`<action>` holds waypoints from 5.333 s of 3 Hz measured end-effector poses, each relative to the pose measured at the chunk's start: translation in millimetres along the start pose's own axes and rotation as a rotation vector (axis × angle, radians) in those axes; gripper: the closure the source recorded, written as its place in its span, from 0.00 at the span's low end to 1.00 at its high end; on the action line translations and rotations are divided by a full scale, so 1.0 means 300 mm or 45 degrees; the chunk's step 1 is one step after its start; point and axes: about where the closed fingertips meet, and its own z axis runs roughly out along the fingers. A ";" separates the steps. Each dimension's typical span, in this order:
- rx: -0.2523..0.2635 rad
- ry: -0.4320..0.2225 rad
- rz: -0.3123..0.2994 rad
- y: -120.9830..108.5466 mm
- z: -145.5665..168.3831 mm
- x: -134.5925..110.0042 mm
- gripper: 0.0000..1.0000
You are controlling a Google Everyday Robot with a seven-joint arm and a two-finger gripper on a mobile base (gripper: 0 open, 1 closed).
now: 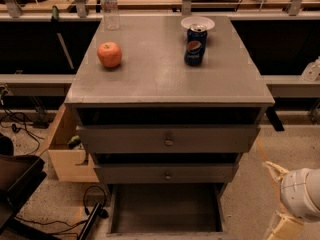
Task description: Close bottom drawer
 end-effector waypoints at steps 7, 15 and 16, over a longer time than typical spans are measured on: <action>-0.011 0.154 -0.032 0.197 1.030 0.383 0.00; -0.052 -0.122 0.077 0.521 1.581 0.331 1.00; -0.054 -0.126 0.086 0.525 1.606 0.323 1.00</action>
Offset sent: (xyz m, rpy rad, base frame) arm 0.0180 0.0572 -0.1757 0.1208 -0.0917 -0.0506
